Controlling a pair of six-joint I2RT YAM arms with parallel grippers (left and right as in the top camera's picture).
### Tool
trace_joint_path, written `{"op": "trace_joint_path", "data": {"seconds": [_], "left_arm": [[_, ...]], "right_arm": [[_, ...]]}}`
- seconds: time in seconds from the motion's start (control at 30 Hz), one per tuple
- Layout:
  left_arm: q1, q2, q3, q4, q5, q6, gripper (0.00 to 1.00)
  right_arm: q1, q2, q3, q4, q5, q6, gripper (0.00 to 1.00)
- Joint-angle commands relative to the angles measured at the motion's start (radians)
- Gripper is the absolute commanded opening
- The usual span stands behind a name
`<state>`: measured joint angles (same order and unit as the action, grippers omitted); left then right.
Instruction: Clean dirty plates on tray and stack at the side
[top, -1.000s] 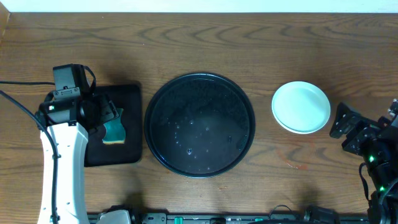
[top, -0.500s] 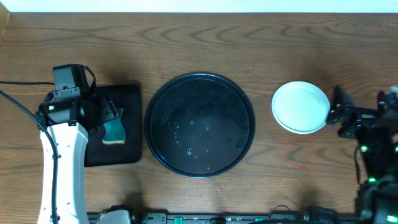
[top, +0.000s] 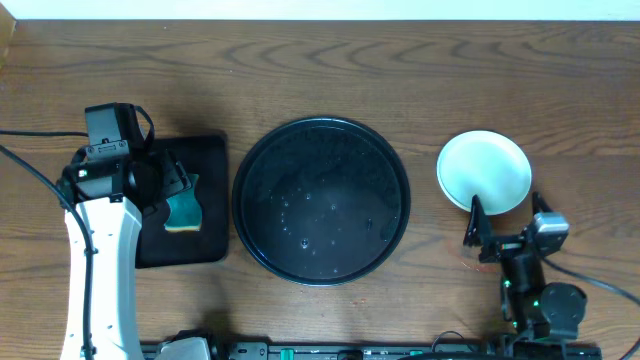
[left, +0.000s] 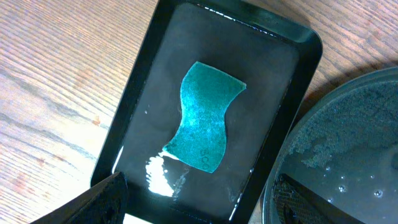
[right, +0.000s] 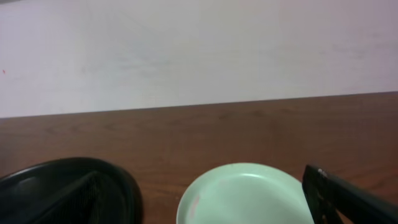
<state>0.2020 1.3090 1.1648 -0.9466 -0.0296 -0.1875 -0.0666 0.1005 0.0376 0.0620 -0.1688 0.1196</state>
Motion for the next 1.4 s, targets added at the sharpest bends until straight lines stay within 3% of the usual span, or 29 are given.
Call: {"op": "trace_joint_path", "data": {"seconds": [0.0,0.23,1.07,1.1,1.13,1.37], "left_arm": [[0.005,-0.002,0.014,-0.006,-0.005,-0.016,0.75],[0.005,-0.002,0.014,-0.006,-0.005,-0.016,0.75],[0.004,-0.01,0.014,-0.006,-0.005,-0.016,0.75],[0.005,-0.016,0.014,-0.006,-0.005,-0.016,0.76],[0.004,-0.027,0.014,-0.006,-0.008,-0.016,0.92],[-0.005,-0.232,-0.053,0.018,-0.053,-0.051,0.92]], "right_arm": [[0.023,-0.096,-0.032,-0.059,0.035,-0.013,0.99],[0.048,-0.095,-0.032,-0.126,0.063,-0.008,0.99],[0.048,-0.094,-0.032,-0.127,0.063,-0.009,0.99],[0.048,-0.094,-0.032,-0.127,0.063,-0.009,0.99],[0.048,-0.094,-0.032,-0.127,0.063,-0.009,0.99],[0.048,-0.094,-0.032,-0.127,0.063,-0.009,0.99]]}}
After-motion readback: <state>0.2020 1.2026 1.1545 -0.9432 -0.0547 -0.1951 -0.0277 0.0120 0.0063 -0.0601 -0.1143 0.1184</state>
